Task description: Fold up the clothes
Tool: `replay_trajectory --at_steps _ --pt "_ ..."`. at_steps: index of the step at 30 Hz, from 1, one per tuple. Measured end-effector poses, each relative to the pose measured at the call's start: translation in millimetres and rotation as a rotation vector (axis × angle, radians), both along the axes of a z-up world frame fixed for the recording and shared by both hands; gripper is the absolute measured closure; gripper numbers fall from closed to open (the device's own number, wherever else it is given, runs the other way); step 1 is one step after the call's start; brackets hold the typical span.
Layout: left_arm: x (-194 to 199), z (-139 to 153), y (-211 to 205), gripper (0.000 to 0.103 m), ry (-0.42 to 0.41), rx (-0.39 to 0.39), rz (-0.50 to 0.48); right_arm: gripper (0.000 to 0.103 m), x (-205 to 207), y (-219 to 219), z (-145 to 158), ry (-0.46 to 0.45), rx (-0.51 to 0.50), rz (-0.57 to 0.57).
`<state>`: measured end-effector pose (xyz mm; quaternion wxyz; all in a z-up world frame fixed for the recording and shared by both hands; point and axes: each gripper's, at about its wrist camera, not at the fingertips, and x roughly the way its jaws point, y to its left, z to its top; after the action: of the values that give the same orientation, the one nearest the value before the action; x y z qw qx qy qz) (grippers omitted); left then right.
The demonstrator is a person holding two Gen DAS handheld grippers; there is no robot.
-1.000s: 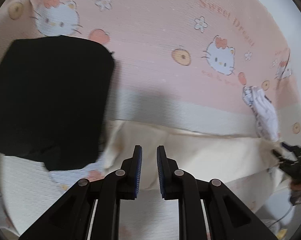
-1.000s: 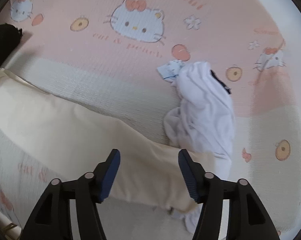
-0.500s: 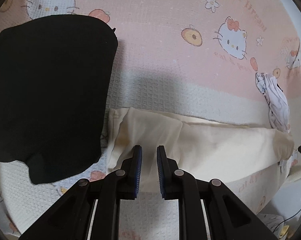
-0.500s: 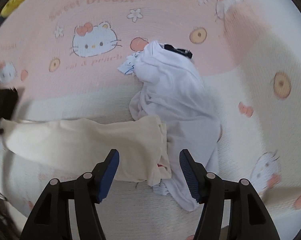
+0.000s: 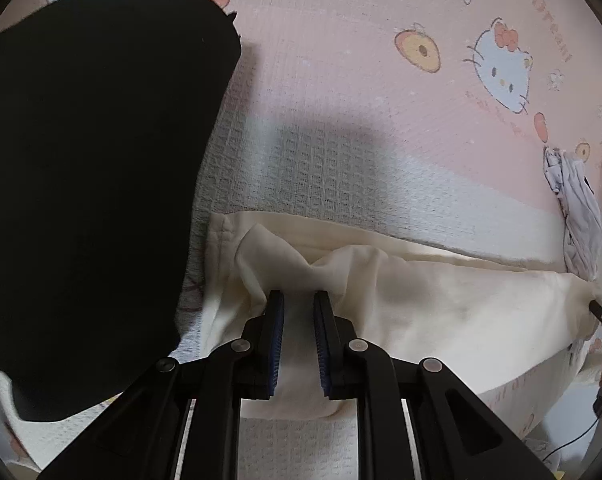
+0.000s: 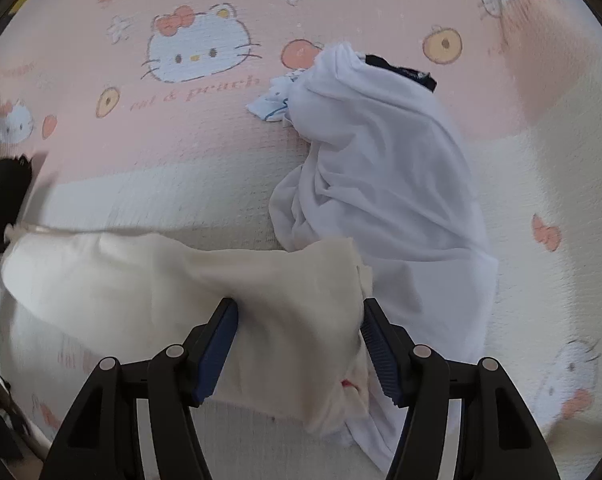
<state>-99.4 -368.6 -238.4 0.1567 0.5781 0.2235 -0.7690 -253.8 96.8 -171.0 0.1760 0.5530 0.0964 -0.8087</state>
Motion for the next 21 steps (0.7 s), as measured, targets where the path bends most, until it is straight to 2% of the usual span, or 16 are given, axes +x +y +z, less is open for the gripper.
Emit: replay_trajectory --at_steps 1,2,3,4,5,8,11,12,14,15,19,21 --pt "1 -1 1 0.09 0.014 -0.016 0.009 0.075 -1 1 -4 -0.004 -0.006 -0.022" --pt "2 -1 3 0.091 0.027 -0.032 0.018 0.097 -2 1 -8 -0.02 0.002 -0.042" --pt "2 -1 5 0.091 0.033 -0.05 0.014 0.101 -4 0 -11 -0.031 0.014 -0.063" --pt "2 0 7 0.1 0.039 -0.068 0.01 0.101 -4 -1 -13 -0.036 0.026 -0.081" --pt "2 3 10 0.101 0.05 -0.1 0.011 0.101 -1 -2 -10 -0.005 0.037 -0.078" --pt "4 23 13 0.102 0.118 -0.14 0.013 0.101 6 -4 1 0.076 0.04 -0.082" --pt "2 46 8 0.102 0.169 -0.152 -0.001 0.101 6 6 10 0.074 0.004 -0.114" --pt "1 52 5 0.102 0.178 -0.156 -0.002 0.101 7 5 10 0.08 0.016 -0.106" --pt "0 52 -1 0.102 0.141 -0.141 -0.015 0.101 9 3 9 0.088 0.039 -0.092" --pt "4 51 -6 0.102 0.131 -0.119 0.003 0.101 10 2 6 0.081 0.052 -0.092" --pt "28 47 -20 0.102 0.208 0.078 0.085 0.101 14 -2 -3 0.075 0.082 -0.091" --pt "38 39 -25 0.101 0.224 0.158 0.128 0.096 17 0 0 0.083 0.068 -0.103"
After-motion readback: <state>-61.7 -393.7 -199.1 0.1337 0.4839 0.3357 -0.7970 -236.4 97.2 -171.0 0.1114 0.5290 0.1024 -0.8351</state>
